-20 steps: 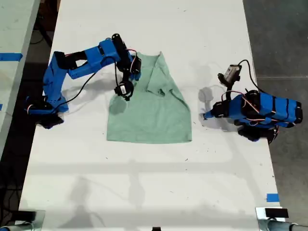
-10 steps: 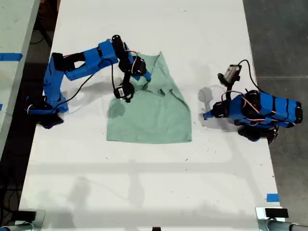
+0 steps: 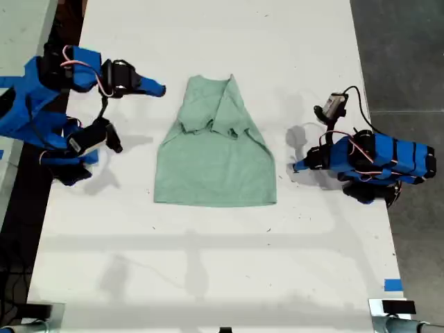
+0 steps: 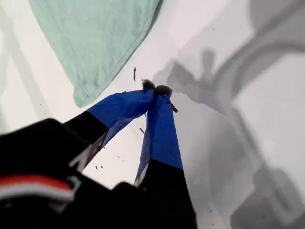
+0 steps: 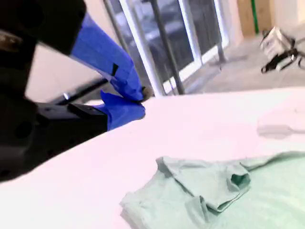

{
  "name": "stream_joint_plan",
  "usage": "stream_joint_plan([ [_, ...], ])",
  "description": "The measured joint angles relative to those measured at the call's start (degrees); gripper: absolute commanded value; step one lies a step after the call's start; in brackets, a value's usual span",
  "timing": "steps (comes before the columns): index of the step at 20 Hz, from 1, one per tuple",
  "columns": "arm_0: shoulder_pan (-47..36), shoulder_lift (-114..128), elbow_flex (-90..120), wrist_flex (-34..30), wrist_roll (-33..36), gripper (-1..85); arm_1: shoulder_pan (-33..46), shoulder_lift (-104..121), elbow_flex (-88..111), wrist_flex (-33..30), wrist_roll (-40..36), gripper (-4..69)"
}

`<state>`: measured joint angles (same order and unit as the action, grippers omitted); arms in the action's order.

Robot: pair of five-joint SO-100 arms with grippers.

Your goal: Fold t shirt

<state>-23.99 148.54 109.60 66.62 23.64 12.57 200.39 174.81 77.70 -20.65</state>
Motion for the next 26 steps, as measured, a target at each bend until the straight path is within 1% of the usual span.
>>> stream_joint_plan([
  [1, 0.09, 12.39, 12.48, -4.39, -1.67, 0.0, 0.00, 0.00, 0.00, 0.00, 0.00, -0.1],
  [3, 2.29, 37.00, 36.04, -8.53, -4.83, 0.0, 0.00, 0.00, 0.00, 0.00, 0.00, -0.1],
  [4, 5.01, 46.76, 46.41, -10.20, -5.54, 0.0, 0.00, 0.00, 0.00, 0.00, 0.00, -0.1],
  [6, 6.50, 54.40, 62.23, -13.89, -5.71, 0.0, 0.00, 0.00, 0.00, 0.00, 0.00, -0.1],
  [7, 6.94, 55.55, 68.47, -14.41, -5.27, 0.0, 0.00, 0.00, 0.00, 0.00, 0.00, -0.1],
  [11, 7.03, 57.48, 72.25, -13.71, -5.19, 0.0, 0.00, 0.00, 0.00, 0.00, 0.00, -0.1],
  [15, 6.77, 57.57, 72.42, -12.30, -7.56, 0.0, 0.00, 0.00, 0.00, 0.00, 0.00, -0.1],
  [26, 6.42, 57.57, 72.69, -12.22, -8.00, 0.0, 0.00, 0.00, 0.00, 0.00, 0.53, -0.2],
])
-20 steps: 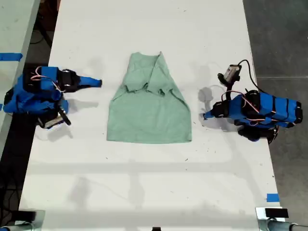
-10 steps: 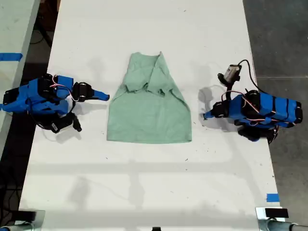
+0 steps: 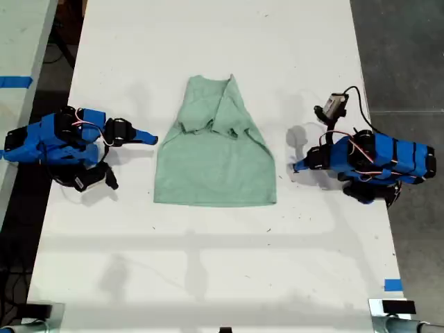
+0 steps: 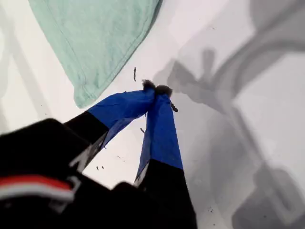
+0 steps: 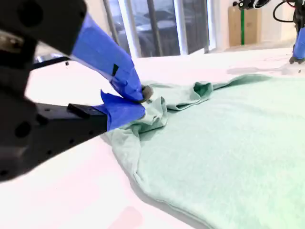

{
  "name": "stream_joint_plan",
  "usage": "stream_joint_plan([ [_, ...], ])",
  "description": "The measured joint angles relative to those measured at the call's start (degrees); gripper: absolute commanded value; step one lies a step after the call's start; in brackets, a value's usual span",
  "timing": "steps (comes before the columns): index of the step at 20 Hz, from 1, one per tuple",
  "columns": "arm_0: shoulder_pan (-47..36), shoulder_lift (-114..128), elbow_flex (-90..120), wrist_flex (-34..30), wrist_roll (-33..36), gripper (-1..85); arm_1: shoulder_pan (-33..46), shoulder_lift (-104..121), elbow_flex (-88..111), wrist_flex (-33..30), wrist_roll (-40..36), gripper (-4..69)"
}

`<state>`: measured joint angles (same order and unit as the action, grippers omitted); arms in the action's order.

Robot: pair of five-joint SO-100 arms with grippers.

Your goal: Fold t shirt

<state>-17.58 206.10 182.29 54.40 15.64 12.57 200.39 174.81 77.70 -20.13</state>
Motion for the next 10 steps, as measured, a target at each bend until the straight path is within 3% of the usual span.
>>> stream_joint_plan([
  [10, -0.09, 0.00, 0.00, 0.00, -0.35, 0.0, 0.00, 0.00, 0.00, 0.00, 0.35, -0.8],
])
